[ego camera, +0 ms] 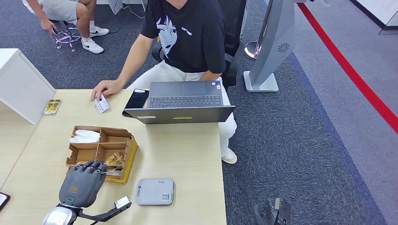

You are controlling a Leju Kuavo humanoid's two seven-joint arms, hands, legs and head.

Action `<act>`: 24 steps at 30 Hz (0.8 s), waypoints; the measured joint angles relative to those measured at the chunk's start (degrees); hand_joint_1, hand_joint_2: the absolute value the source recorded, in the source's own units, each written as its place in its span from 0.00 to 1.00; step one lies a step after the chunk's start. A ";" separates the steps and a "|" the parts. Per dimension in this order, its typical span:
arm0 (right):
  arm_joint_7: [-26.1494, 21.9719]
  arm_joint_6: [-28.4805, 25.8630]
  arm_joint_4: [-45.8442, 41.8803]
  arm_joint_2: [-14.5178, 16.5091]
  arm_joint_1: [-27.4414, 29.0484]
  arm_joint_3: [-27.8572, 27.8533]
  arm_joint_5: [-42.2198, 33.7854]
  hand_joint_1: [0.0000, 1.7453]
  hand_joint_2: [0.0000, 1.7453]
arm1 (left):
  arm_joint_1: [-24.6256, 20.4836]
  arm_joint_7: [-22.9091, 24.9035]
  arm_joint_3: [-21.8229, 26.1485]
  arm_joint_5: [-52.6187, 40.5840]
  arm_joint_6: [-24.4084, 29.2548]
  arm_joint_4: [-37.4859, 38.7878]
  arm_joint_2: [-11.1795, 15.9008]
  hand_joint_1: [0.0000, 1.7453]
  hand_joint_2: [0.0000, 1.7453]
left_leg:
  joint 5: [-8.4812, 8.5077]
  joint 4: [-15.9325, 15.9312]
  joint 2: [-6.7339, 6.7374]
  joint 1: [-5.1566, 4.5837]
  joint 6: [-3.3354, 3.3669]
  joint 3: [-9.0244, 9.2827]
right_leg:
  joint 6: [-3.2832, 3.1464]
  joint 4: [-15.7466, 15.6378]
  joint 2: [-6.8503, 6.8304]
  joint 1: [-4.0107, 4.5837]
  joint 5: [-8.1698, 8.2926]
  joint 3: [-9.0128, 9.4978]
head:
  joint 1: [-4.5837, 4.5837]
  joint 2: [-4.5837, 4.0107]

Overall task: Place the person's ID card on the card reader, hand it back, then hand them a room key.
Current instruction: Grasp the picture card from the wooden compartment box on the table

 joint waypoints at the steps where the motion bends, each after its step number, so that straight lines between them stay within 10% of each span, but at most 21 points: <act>1: 0.01 0.01 0.00 0.00 0.00 0.03 0.00 0.00 1.00 | -0.01 -0.10 0.20 0.01 0.04 -0.43 -0.02 1.00 1.00 | 0.00 0.00 0.00 0.00 0.00 0.00 | 0.00 0.00 0.00 0.00 0.00 0.00 | 0.00 0.00; 15: 0.04 -0.20 0.00 0.02 -0.01 0.33 0.00 0.00 1.00 | -0.79 -0.59 1.58 0.49 1.20 -4.72 -0.16 1.00 1.00 | 0.00 0.00 -0.01 0.00 0.00 0.00 | 0.00 0.00 0.00 0.00 0.00 -0.01 | 0.00 0.00; 24: 0.37 -0.88 0.11 0.02 -0.39 1.14 0.29 0.00 1.00 | -9.70 -1.42 3.71 5.44 -5.94 -11.03 0.57 1.00 1.00 | 0.10 0.00 -0.06 0.01 -0.02 0.00 | -0.02 0.03 -0.04 0.01 0.07 0.02 | 0.00 0.00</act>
